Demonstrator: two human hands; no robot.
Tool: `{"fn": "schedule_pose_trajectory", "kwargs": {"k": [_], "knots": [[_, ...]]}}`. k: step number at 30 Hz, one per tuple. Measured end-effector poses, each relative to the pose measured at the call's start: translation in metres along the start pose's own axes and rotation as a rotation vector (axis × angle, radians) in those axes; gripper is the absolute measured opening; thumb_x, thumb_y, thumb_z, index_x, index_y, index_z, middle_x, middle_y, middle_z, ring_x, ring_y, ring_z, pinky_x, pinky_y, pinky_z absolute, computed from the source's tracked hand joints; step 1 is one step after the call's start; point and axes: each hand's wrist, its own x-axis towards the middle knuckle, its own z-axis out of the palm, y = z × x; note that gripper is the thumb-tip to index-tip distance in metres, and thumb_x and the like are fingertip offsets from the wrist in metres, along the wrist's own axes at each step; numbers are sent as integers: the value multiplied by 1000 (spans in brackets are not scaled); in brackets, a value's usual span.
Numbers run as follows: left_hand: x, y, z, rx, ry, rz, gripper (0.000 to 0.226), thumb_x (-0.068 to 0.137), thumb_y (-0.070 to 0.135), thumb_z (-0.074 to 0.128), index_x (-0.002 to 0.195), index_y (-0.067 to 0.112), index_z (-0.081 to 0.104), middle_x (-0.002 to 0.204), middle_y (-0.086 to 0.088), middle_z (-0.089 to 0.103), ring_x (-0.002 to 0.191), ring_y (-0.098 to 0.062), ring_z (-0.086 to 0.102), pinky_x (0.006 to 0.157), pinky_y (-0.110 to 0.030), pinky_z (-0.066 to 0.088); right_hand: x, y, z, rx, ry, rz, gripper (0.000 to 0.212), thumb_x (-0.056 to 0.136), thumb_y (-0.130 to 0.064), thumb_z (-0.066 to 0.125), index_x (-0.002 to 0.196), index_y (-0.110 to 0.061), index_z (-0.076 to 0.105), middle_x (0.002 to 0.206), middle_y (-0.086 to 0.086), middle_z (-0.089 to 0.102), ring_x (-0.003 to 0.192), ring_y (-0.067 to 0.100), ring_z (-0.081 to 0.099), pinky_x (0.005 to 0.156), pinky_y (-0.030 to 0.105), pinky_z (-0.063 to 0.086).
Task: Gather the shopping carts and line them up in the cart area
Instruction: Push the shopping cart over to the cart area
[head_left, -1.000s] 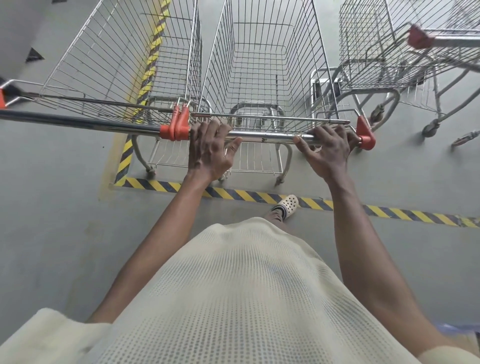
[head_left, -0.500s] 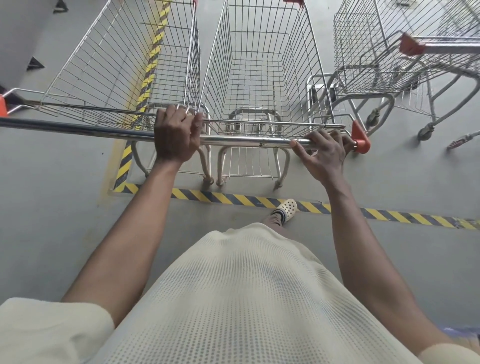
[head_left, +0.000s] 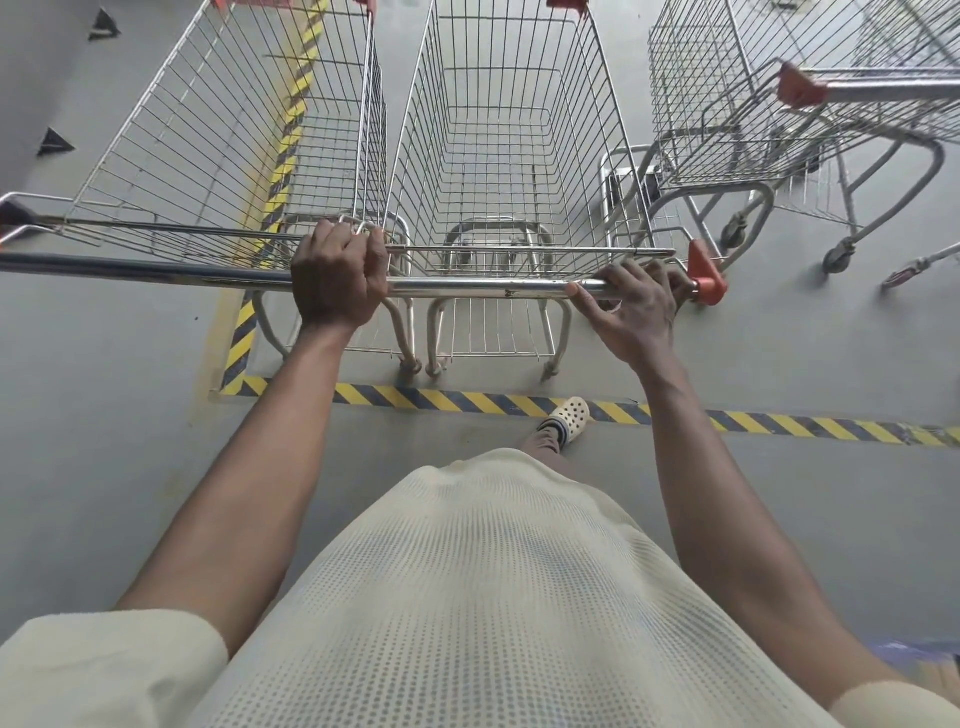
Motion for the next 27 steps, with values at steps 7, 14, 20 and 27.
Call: {"fn": "schedule_pose_trajectory", "kwargs": {"k": [7,14,20,27], "knots": [[-42,59,-19,-265,9,214,26,98,19,58,74,9,60,73,-9,57,81,-26,48,82,-44,38,0,-1,-1,9,33,4,53,90,-76,55,88,-24,63,89,-13,61,100,22,47,85,32,28],[-76,73,-14,-1202,-298,-1311,45,101,32,49,72,3,67,54,-3,58,45,-18,49,47,-22,38,0,-3,-3,-9,30,-6,51,90,-73,58,88,-23,64,89,-11,61,100,23,48,83,26,19],[-21,26,-22,-1658,256,-1923,43,100,40,29,92,12,60,83,-12,60,75,-22,53,69,-31,41,0,-4,-4,-31,29,-5,50,90,-74,57,91,-25,65,92,-13,62,105,21,47,86,28,16],[15,33,-25,-1657,533,-2090,55,106,49,17,100,15,61,110,-13,72,95,-25,67,117,-48,25,-1,-2,-3,-62,23,-15,51,91,-78,52,93,-28,64,95,-14,61,107,20,49,86,29,15]]}}
